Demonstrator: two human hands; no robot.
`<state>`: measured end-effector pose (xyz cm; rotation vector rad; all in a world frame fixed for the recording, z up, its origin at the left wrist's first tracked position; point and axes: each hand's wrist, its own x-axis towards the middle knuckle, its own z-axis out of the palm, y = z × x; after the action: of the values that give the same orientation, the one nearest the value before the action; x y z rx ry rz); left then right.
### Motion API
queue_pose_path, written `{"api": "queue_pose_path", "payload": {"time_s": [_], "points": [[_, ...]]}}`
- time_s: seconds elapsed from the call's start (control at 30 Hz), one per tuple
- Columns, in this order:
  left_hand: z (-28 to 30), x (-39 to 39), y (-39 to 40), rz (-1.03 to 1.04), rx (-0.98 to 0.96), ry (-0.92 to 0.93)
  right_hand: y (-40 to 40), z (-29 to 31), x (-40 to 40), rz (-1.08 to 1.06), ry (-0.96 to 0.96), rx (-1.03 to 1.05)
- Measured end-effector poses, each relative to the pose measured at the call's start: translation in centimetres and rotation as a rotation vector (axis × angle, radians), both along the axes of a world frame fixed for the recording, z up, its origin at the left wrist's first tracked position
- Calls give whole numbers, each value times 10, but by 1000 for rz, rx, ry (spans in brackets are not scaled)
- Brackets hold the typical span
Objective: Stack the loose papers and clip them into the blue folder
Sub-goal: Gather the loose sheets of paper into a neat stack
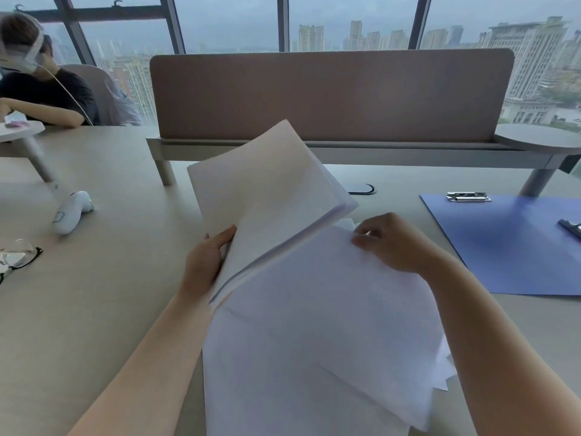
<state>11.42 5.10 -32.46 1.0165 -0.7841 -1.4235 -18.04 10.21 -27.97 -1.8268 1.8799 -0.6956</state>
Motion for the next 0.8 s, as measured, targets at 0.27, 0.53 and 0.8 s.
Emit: {"api": "queue_pose_path", "payload": {"time_s": [0.27,0.53,0.8], "points": [[-1,-22,4,-38,-77,-210,6,-30,0,-272,-936,65],[1,-27,14,-61,-127,-240,13,-28,16,-187,-1176,98],[-8,-18,-2,-23,-160,-246,11,-28,20,-212,-1112,52]]}}
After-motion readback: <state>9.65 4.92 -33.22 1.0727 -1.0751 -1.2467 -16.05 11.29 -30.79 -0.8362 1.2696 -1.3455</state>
